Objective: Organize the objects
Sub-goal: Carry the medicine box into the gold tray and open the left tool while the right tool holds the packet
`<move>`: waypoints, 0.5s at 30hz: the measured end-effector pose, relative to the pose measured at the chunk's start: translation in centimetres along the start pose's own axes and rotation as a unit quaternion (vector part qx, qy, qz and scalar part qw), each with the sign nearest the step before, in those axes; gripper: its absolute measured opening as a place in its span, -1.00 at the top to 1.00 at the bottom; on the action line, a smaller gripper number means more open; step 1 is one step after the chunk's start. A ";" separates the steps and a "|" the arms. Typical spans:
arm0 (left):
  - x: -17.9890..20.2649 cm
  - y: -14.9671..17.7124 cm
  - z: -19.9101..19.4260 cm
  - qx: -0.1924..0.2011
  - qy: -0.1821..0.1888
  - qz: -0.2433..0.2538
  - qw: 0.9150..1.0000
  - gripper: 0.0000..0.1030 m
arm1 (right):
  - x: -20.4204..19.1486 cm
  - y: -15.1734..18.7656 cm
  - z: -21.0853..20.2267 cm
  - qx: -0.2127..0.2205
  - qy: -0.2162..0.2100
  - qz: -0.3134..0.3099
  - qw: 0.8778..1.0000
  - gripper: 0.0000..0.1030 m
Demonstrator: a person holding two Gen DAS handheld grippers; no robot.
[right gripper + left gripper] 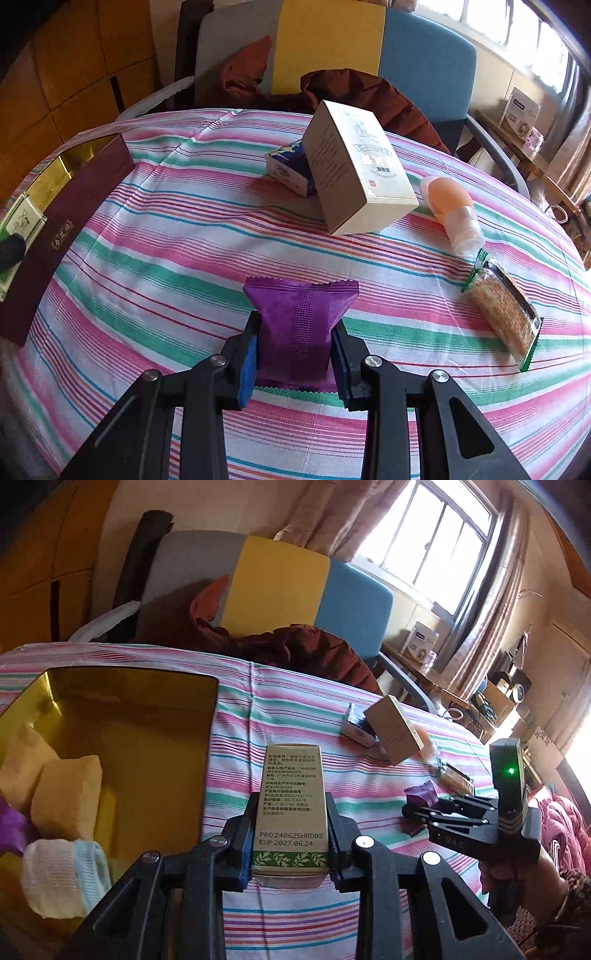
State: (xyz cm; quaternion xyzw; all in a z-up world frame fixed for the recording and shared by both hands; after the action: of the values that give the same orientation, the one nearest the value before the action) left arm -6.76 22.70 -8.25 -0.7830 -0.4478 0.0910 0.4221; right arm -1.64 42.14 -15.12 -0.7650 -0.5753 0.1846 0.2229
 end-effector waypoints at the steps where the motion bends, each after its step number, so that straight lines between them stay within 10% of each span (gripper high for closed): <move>1: -0.7 -0.2 0.0 0.000 -0.006 -0.005 1.000 0.42 | -0.1 0.0 0.0 0.001 0.000 -0.002 1.000 0.32; 15: -9.1 -0.8 1.5 -0.053 -0.082 -0.056 0.994 0.42 | -0.3 0.0 0.2 0.004 0.000 -0.013 1.000 0.32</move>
State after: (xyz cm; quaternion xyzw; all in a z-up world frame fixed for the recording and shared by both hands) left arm -13.31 16.67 -10.77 -0.7678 -0.5285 0.1074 0.3459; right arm -1.80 41.88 -15.23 -0.7564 -0.5845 0.1840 0.2287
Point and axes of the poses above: each gripper's, at about its wrist camera, not at the fingertips, and z roughly the way its jaws point, x to its right, y to its underside, the point moved 9 cm from there along z, roughly the way its jaws point, and after that the axes turned 7 degrees about z, right-handed, at the moved point
